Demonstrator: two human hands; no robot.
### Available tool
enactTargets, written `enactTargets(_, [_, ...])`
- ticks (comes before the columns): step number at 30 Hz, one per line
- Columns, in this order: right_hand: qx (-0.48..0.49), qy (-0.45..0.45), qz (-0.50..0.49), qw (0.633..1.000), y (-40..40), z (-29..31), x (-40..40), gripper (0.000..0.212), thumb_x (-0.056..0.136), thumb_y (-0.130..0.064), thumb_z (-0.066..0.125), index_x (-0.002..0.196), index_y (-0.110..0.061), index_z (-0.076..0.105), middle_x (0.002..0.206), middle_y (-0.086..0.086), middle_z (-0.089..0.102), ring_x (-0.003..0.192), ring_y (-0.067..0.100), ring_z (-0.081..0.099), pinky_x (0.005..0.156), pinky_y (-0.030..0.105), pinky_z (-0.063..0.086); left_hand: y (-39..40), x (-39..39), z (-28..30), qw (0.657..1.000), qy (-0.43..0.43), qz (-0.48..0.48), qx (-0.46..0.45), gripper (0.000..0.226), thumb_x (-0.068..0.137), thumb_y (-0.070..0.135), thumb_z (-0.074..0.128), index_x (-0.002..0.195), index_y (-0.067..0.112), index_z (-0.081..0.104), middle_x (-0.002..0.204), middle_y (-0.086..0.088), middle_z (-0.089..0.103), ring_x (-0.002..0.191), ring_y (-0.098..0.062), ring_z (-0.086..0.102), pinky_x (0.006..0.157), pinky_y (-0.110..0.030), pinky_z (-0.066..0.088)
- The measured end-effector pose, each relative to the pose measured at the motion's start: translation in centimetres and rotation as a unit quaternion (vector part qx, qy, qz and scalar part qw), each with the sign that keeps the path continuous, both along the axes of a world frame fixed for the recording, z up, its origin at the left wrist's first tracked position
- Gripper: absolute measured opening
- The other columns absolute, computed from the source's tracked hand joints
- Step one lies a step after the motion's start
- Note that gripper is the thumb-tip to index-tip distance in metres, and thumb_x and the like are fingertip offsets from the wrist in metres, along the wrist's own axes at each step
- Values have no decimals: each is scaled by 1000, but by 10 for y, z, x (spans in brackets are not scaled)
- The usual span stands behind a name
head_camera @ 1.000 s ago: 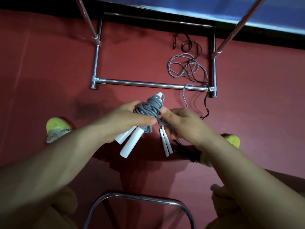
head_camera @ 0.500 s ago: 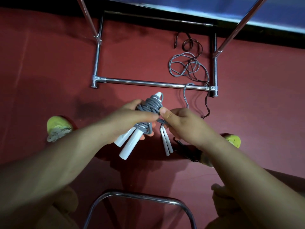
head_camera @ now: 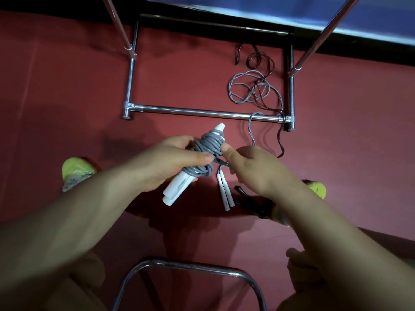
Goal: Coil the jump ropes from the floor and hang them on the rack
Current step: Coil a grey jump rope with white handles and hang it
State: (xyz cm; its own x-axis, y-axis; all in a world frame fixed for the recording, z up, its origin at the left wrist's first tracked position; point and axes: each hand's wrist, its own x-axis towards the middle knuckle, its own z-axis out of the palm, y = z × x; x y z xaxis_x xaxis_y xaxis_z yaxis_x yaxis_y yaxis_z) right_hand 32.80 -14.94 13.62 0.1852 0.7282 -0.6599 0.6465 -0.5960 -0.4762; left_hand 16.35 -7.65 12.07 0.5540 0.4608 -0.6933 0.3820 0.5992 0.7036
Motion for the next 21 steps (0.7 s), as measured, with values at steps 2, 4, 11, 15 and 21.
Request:
enactTargets(2, [13,-38,27,999,-1,1,-1,65,92,-63,28,76,-8,59,79,11,62,82,32,57,75,41,48,0,0,-2,1000,2,-8,8,41,69,8,76,108,5,62,86,-9,68,77,-17,66,70,-31,54])
enactTargets(4, [23,-48,40,998,-1,2,-1,63,93,-63,29,68,-9,52,69,8,55,74,30,52,67,38,42,-1,0,-2,1000,17,-13,18,42,64,14,76,104,8,64,83,-8,68,74,-16,65,64,-27,53])
enactTargets(11, [11,263,-112,958,1,12,-8,52,99,-45,38,61,-14,52,42,-9,42,43,13,39,40,14,35,0,-2,-2,989,84,-43,118,61,50,34,82,103,23,56,86,4,64,74,-7,61,65,-23,51])
enactTargets(15, [-1,322,-143,936,2,9,-8,53,98,-49,35,79,-8,63,54,0,49,50,16,44,45,19,34,2,-3,1,987,92,-48,123,61,53,35,81,105,26,51,86,4,67,73,-9,63,69,-28,54])
enactTargets(21, [-7,306,-110,946,-2,10,-8,54,97,-48,38,69,-9,61,52,0,49,51,14,44,51,17,37,1,-2,6,985,86,-103,111,33,76,33,75,94,36,47,69,11,64,59,-1,59,58,-16,50])
